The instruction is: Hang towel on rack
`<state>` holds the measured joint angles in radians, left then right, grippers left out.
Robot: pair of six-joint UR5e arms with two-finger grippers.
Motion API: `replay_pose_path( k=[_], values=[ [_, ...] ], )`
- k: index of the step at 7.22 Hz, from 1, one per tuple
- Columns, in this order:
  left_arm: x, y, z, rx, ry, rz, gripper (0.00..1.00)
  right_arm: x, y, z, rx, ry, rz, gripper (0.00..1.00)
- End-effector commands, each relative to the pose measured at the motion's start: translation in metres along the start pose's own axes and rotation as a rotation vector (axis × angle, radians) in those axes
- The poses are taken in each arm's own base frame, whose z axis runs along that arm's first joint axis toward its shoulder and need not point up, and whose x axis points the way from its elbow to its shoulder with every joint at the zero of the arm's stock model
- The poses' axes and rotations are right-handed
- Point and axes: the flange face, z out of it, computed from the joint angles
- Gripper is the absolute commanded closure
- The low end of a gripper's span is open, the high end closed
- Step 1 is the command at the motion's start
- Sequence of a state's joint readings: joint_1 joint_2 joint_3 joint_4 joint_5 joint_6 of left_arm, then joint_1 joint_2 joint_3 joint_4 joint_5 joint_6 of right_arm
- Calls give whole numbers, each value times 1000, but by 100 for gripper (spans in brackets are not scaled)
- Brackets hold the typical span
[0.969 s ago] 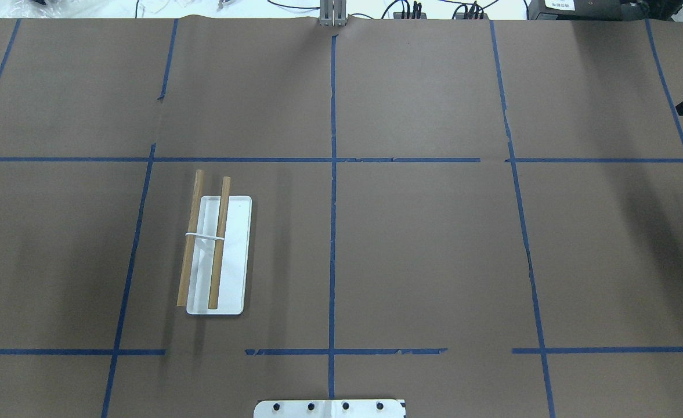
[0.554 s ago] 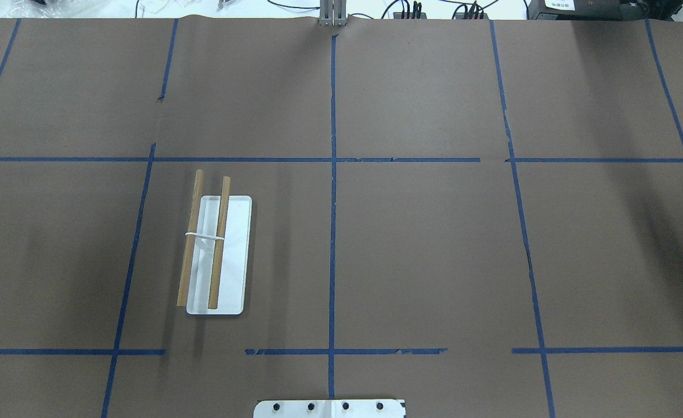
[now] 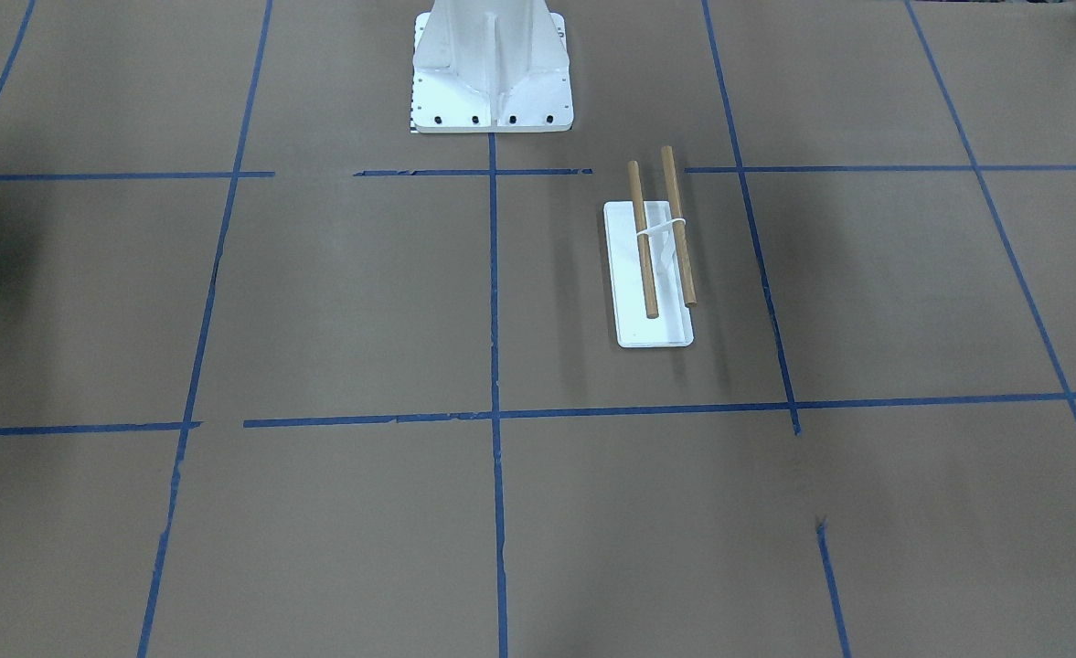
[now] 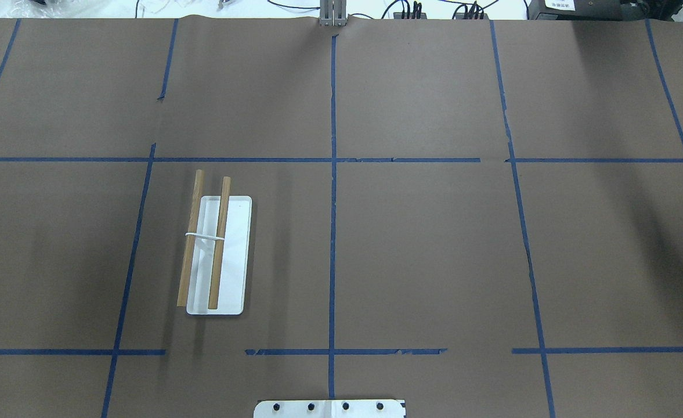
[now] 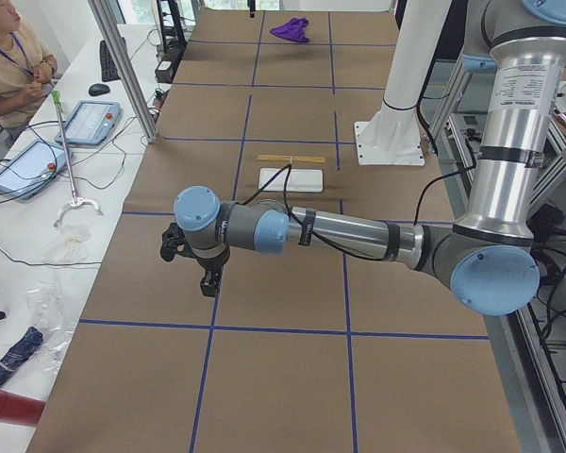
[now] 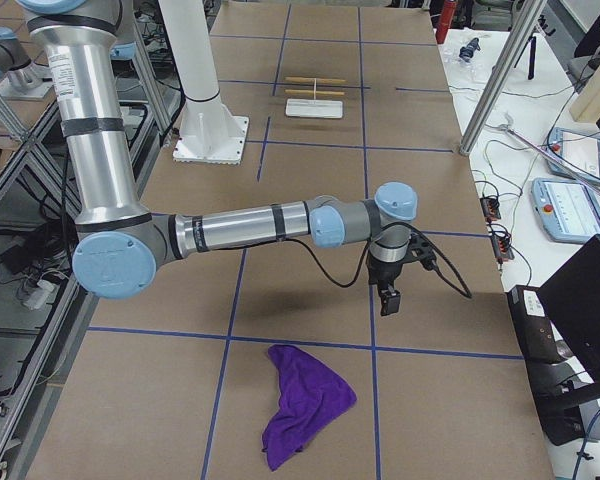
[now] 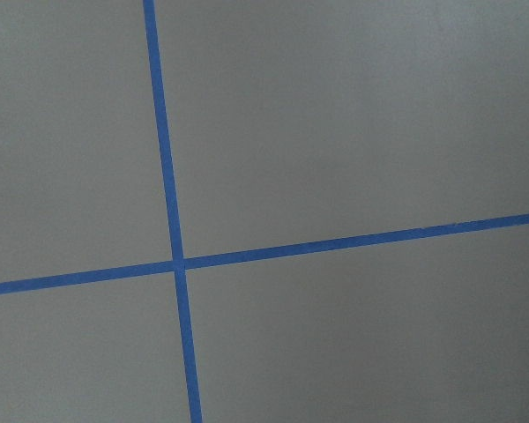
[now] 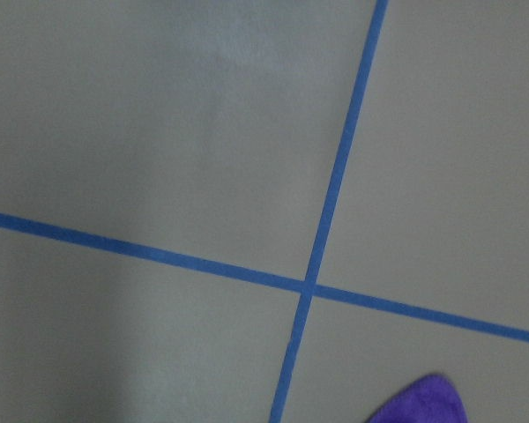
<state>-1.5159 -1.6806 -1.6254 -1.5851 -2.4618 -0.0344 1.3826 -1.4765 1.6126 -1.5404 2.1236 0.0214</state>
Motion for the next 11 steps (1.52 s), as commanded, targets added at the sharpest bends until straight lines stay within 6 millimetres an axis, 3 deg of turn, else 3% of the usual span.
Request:
replay_pose_path(
  k=[1,2,3,4,5,7,11],
  values=[
    [4,0,-3,10,7,10,0,19,67,38,-6,-13,8,0],
    [5,-1,-3,12,7,15,0,21,93,53,-34,-81,28,0],
    [9,-1,-7,19,7,24,0,28,106,71,-73,-94,62,0],
    [10,-1,-8,21,7,26,0,7,106,101,-139,-89,63,2],
    [11,-2,-8,23,9,27,0,-13,103,113,-168,-89,93,6],
    [12,-2,-9,24,9,27,0,-15,109,124,-194,-88,94,19],
    [11,0,-8,22,9,24,0,-6,133,135,-232,-86,105,29]
  ],
)
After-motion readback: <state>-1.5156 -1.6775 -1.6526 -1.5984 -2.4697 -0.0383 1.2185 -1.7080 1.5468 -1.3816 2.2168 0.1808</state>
